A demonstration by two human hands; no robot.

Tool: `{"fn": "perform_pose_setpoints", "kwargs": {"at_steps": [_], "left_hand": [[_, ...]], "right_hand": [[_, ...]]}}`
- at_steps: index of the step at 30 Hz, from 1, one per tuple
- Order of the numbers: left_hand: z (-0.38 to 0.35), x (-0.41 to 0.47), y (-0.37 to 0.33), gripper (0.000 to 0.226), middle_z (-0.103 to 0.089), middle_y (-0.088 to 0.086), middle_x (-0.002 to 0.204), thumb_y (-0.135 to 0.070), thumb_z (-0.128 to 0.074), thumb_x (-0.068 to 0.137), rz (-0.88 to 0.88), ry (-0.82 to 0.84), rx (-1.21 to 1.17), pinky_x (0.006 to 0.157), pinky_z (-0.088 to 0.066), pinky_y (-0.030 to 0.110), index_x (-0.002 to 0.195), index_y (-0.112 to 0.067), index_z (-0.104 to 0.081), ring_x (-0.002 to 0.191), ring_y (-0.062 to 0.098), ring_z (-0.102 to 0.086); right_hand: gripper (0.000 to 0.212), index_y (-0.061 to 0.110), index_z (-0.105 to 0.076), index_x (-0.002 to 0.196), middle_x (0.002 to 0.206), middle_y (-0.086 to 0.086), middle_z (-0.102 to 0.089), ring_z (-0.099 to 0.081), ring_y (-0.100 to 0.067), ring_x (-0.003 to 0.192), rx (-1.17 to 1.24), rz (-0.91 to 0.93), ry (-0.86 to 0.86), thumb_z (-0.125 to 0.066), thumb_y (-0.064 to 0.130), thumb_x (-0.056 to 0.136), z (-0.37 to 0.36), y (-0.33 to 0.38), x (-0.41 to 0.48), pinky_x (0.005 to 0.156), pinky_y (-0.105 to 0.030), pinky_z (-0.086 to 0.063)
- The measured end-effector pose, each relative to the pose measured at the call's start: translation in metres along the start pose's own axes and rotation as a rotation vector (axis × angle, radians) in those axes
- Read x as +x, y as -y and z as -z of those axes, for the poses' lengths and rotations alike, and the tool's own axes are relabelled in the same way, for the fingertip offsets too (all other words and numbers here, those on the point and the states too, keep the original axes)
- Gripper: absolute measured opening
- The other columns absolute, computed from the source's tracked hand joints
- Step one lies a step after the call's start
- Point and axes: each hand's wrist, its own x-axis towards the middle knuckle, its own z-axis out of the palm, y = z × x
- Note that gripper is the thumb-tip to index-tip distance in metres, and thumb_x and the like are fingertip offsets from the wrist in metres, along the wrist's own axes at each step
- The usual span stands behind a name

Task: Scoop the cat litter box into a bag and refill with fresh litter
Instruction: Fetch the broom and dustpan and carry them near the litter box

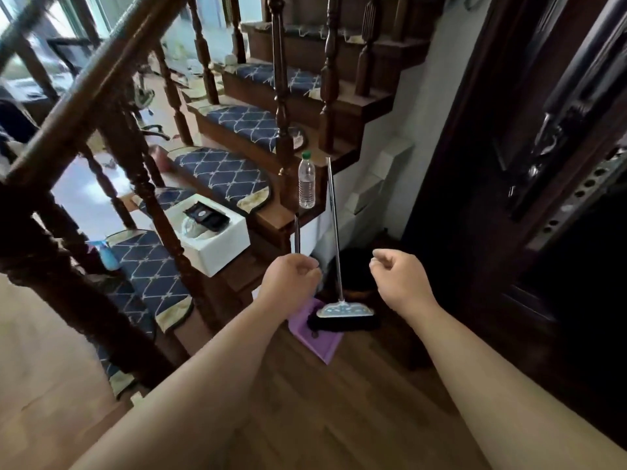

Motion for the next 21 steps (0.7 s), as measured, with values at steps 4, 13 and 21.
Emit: {"fn": "perform_pose_setpoints", "kwargs": {"at_steps": [4,13,21], "left_hand": [[-0.008,0.050,-0.001,0.019,-0.070,-0.001,0.092,-0.018,-0.059,0.091,0.002,0.006,0.027,0.050,-0.041,0.007,0.104,-0.012,-0.071,0.078,0.016,-0.066],[-0.011,0.215,0.014,0.012,-0.065,-0.001,0.081,-0.017,-0.057,0.090,0.085,0.083,0.092,0.069,-0.052,0.022,0.084,-0.018,-0.067,0.080,0.021,-0.063],[-0.010,0.332,0.019,0.005,-0.061,0.005,0.090,-0.016,-0.057,0.089,0.128,0.132,0.195,0.080,-0.048,0.030,0.084,-0.018,-0.057,0.088,0.024,-0.059]], "right_hand": [[0.037,0.007,-0.060,0.131,0.129,-0.008,-0.063,-0.058,-0.019,0.120,0.001,-0.018,-0.001,-0.054,0.018,0.095,-0.008,-0.006,0.051,0.102,-0.027,-0.042],[0.041,0.008,-0.055,0.135,0.135,-0.006,-0.059,-0.056,-0.019,0.122,0.036,-0.168,0.027,-0.051,0.016,0.095,-0.044,0.000,0.203,0.100,-0.026,-0.042],[0.044,0.011,-0.053,0.137,0.133,-0.005,-0.060,-0.063,-0.018,0.106,0.089,-0.303,0.051,-0.051,0.016,0.093,-0.083,0.000,0.314,0.089,-0.031,-0.051]]}}
